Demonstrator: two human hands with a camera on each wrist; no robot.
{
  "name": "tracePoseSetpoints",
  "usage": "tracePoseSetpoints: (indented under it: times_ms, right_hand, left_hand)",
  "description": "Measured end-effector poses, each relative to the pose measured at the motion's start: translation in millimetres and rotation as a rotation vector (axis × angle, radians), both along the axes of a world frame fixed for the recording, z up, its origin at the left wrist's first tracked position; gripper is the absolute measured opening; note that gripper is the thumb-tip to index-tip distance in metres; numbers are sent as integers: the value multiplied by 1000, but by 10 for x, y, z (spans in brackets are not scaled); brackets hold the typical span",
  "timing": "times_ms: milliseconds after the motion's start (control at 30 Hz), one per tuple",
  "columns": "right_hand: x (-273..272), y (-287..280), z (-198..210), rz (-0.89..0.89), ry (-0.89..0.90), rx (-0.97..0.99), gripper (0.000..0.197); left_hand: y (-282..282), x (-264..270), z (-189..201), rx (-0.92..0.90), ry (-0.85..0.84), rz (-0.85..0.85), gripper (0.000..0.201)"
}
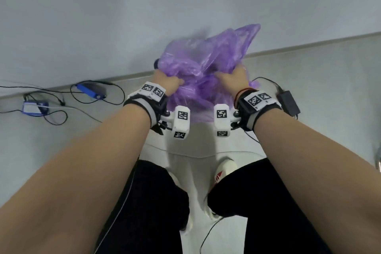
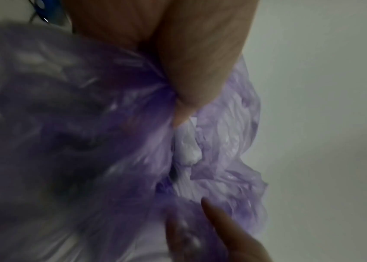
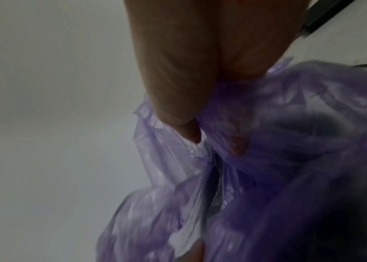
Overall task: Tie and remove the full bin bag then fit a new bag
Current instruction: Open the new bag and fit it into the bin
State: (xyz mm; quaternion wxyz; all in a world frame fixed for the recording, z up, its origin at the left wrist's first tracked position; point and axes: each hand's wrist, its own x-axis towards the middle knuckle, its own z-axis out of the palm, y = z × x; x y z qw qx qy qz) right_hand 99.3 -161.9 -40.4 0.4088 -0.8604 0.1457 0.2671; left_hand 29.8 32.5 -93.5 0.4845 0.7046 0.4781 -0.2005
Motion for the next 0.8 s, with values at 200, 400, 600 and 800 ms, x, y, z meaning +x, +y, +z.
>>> tracePoseSetpoints:
  times_ms: [200, 400, 600, 800]
  right_hand:
    - [24, 137, -505, 520, 295, -182, 36]
    - [106, 186, -725, 545, 388, -99, 33]
    - [364, 127, -762, 476, -142, -386, 57]
    - [129, 196, -512, 809, -628, -282, 29]
  left_hand:
    - [-128, -1, 9, 254, 259, -579, 65]
    - [2, 33, -217, 337, 272, -750, 48]
    - [236, 157, -196, 439, 46, -502, 43]
    - [364, -60, -209, 554, 46, -378, 34]
